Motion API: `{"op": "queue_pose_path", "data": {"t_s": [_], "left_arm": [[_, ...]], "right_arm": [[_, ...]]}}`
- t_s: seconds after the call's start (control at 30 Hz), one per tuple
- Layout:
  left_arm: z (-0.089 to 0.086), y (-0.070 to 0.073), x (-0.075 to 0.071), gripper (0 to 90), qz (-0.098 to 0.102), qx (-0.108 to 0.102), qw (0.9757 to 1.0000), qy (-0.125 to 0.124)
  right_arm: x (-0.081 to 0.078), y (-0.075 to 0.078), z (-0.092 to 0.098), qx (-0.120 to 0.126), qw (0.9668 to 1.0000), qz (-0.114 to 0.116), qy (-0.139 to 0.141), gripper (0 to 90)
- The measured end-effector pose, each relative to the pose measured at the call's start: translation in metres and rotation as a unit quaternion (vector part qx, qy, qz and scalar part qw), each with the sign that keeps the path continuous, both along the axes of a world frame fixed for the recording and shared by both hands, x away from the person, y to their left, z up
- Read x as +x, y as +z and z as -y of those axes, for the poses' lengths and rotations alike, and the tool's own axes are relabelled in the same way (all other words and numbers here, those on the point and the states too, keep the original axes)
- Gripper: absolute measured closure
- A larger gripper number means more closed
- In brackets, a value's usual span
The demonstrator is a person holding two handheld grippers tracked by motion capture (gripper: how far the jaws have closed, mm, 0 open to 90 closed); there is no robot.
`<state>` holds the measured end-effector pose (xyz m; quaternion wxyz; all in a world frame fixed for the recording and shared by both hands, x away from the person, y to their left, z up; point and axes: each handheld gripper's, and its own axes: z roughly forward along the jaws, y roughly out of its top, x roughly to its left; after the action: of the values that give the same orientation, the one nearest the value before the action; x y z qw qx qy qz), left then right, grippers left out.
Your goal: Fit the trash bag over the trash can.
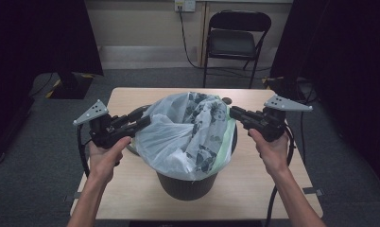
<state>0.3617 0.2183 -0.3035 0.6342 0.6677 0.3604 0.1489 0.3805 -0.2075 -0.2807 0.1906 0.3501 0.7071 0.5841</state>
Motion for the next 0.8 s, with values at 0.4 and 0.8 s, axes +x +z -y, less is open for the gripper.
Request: {"op": "queue_pose_path", "data": {"t_s": [0.4, 0.8], "left_arm": [[-0.001, 0.000, -0.001, 60.7, 0.000, 0.000, 1.0000, 0.000], [0.000, 0.002, 0.005, 62.5, -0.002, 0.006, 1.0000, 0.003]], "right_arm": [[-0.001, -0.034, 0.017, -0.001, 0.9998, -0.018, -0.010, 90.0], [0.000, -0.075, -0.003, -0.030, 0.9988, -0.034, 0.020, 90.0]]}}
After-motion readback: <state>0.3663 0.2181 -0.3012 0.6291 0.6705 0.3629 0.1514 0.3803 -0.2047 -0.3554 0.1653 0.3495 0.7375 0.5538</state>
